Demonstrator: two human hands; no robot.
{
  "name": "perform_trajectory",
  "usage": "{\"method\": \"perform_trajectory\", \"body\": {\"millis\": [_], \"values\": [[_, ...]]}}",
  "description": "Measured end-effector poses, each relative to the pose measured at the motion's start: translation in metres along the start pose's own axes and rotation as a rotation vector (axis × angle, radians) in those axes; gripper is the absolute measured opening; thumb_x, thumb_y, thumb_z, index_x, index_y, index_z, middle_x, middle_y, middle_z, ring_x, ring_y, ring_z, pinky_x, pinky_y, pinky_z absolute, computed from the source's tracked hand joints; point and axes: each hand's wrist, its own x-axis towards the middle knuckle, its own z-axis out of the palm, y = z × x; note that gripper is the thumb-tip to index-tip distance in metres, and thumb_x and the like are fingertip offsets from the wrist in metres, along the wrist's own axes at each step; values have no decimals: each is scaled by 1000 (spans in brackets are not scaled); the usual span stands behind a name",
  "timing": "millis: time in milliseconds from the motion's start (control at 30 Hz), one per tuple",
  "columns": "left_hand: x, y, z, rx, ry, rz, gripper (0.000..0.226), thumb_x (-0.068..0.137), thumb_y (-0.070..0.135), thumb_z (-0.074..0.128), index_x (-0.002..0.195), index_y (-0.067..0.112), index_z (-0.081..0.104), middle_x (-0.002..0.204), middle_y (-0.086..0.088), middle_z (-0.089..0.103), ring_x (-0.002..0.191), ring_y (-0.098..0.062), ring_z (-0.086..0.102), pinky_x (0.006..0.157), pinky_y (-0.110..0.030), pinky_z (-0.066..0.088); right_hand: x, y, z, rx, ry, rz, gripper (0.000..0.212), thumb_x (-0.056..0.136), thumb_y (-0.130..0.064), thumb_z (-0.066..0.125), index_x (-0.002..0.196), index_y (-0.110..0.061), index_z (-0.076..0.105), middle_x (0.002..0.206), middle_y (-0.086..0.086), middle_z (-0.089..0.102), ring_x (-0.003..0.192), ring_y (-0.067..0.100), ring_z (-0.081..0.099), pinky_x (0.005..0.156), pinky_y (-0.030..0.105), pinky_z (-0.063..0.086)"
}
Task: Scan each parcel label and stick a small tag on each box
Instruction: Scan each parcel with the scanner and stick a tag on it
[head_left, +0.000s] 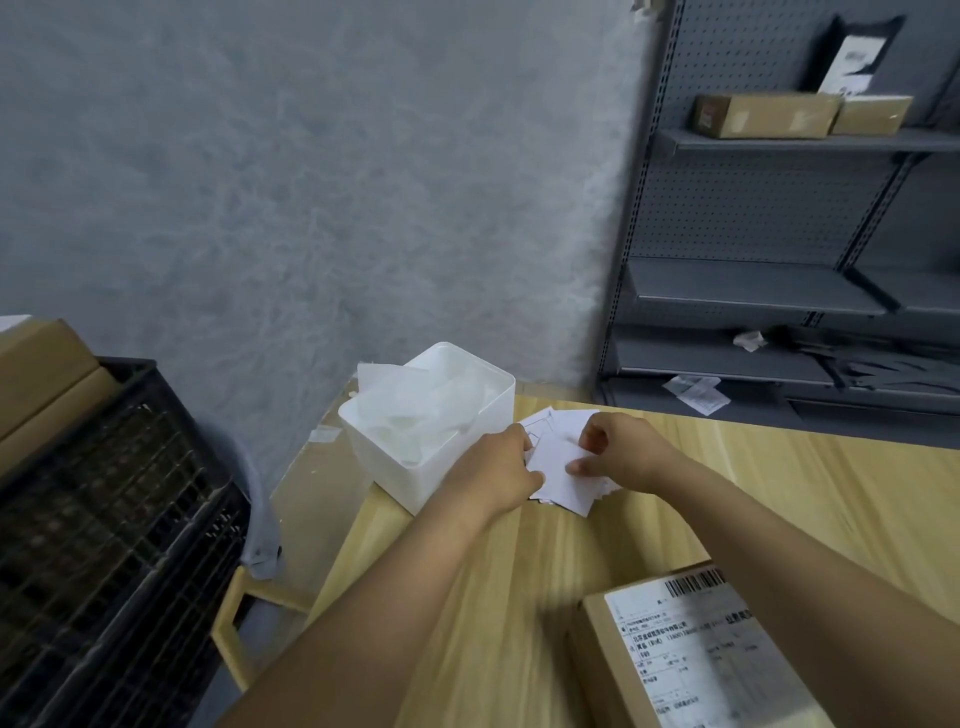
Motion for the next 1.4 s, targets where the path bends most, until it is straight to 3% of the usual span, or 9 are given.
{"method": "perform_trajectory", "body": {"millis": [233,333,433,533,733,900,1033,1200,1400], "values": [[-5,12,-3,-189,58,-66,29,83,37,68,105,19,61,107,6,59,95,-13,57,76,-23,41,-22,0,-19,243,56,-19,14,79,-20,77,79,-13,65,75,-1,61,70,14,54,59,25,42],[-9,21,-4,-342,5,-62,17,85,31,69,93,19,61,93,5,63,75,-7,59,62,-19,43,-29,3,-25,285,98,-28,13,83,-18,73,79,-9,65,73,1,63,67,15,54,60,26,44],[-13,30,-6,-535,-75,-134,14,87,21,70,94,17,58,79,-3,67,53,-5,62,48,-17,46,-34,7,-28,293,104,-34,14,85,-19,71,81,-8,64,75,3,64,63,15,55,60,28,46],[-17,33,-3,-657,-101,-177,15,88,15,69,98,12,59,75,-9,70,61,-16,62,55,-21,49,-38,14,-31,317,106,-39,16,86,-21,69,82,-7,63,78,4,65,66,16,54,64,31,47],[-18,35,4,-815,-34,-251,19,93,25,62,92,6,58,72,-8,68,54,-11,65,49,-20,51,-43,27,-36,501,126,-33,16,83,-16,73,81,-3,63,80,10,62,73,19,54,67,33,46],[-16,46,6,-976,-97,-334,31,93,36,60,106,8,56,81,-12,69,70,-21,71,65,-31,60,-44,30,-38,554,77,-36,20,75,-6,79,85,-2,62,73,12,60,69,21,54,65,33,47],[-16,56,6,-1013,-191,-310,32,90,38,65,103,10,55,95,-15,66,75,-23,73,65,-32,60,-45,30,-39,493,64,-52,27,67,-12,86,83,-8,65,70,1,57,65,16,49,64,29,39],[-13,61,9,-1086,-215,-301,21,92,17,64,106,8,51,99,-19,70,80,-29,73,67,-32,60,-48,28,-41,579,7,-78,30,72,-18,83,76,-11,54,75,6,55,68,17,47,58,25,34],[-10,54,5,-988,-126,-341,30,84,-9,49,105,10,59,105,-12,65,87,-22,68,68,-33,59,-48,33,-43,691,18,4,19,89,-17,67,80,-6,53,85,13,61,77,25,54,70,36,43]]}}
